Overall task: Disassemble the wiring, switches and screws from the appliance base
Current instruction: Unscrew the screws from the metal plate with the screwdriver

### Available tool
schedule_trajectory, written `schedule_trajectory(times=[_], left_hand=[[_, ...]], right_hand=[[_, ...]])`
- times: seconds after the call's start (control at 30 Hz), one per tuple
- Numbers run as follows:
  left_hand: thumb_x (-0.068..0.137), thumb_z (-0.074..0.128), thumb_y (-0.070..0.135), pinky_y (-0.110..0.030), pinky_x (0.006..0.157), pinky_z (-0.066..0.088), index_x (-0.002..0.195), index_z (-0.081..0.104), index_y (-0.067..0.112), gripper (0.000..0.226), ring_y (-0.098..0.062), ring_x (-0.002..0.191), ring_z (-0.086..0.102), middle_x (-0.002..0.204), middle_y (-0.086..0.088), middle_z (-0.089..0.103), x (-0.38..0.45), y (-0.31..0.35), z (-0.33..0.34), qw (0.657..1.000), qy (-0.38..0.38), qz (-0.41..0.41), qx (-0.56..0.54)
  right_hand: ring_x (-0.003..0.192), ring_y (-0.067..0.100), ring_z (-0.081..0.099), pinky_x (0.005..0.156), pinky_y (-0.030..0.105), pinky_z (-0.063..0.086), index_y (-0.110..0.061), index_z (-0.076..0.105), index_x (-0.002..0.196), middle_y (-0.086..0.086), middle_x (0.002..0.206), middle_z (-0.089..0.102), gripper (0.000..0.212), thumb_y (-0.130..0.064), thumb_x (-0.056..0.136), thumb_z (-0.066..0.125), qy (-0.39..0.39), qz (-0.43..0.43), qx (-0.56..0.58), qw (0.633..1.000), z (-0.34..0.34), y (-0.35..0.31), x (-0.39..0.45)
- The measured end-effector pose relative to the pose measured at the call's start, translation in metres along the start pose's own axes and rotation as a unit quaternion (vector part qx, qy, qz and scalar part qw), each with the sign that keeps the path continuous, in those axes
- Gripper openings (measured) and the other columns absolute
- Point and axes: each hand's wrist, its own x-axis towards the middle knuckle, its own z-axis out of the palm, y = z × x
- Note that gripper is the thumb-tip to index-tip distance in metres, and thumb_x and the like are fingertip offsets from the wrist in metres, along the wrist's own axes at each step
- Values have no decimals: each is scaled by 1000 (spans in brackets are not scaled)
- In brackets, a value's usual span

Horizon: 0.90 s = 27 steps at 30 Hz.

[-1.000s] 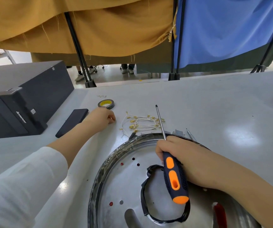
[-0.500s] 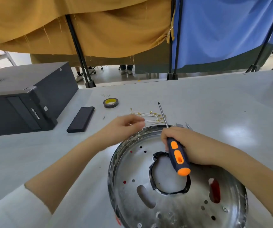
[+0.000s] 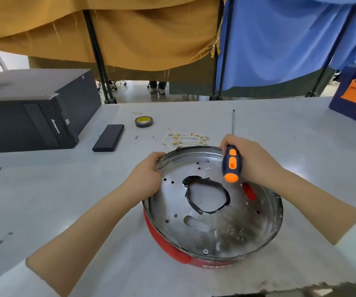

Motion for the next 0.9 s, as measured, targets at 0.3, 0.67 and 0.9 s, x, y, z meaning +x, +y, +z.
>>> schedule_trajectory(times=[0.3,0.67,0.9], left_hand=[[90,60,19,-8,51,43,140,34,36,60,0,79,59,106,16,54,-7,7,-23,996,-83,-27,-21],[98,47,15,-20,91,32,137,47,22,40,-18,120,47,137,0,51,25,24,3,982,-119,59,132],[96,41,8,-24,75,33,124,53,18,32,-19,92,48,115,-6,59,11,5,-7,989,-39,20,143]], right_hand=[[80,22,52,70,30,42,-25,48,82,-8,81,56,36,9,75,57,-54,-19,46,997,-2,5,8],[77,26,58,66,32,46,-16,52,87,1,84,61,25,3,75,60,-39,-45,48,997,-6,6,2],[82,30,58,74,40,50,-19,51,92,2,86,61,25,-2,77,63,-54,-38,35,997,-2,1,6]])
